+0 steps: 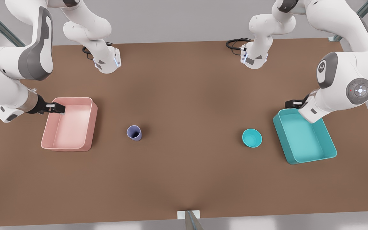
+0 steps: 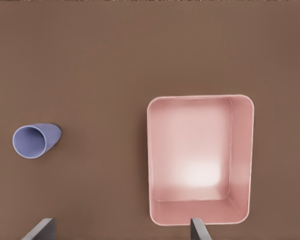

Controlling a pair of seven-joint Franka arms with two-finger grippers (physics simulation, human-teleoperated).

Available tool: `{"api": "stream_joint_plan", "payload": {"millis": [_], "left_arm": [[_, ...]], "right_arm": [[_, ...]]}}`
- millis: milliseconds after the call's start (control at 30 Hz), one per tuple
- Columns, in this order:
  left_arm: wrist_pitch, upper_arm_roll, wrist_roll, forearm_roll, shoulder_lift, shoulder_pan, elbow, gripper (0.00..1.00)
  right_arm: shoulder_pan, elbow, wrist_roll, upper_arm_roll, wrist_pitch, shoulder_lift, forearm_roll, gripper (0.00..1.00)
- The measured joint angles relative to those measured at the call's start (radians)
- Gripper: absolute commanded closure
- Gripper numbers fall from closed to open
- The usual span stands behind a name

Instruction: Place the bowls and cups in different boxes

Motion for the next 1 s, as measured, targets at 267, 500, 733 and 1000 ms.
{"api": "stream_joint_plan", "payload": {"millis": [267,500,733,1000], "left_arm": [[0.161,-0.002,-0.029,0.034,0.278,-0.227,0.025,0.00],[0.519,0.001,-0.067,0.122,0.419,-0.257,-0.121,0.00],[0.719,0.003,-0.104,0.134,0.448,-0.237,-0.272,0.00],[0.820,0.010,-0.158,0.138,0.455,-0.231,-0.306,0.62]], "right_arm": [[0.156,0.088,0.024,0.007,0.107,0.264,0.043,0.00],[0.300,0.045,0.152,0.008,0.374,0.451,0.089,0.00],[0.323,-0.249,0.252,0.007,0.584,0.307,0.142,0.00],[0.332,-0.398,0.320,0.007,0.696,0.287,0.147,0.00]]}}
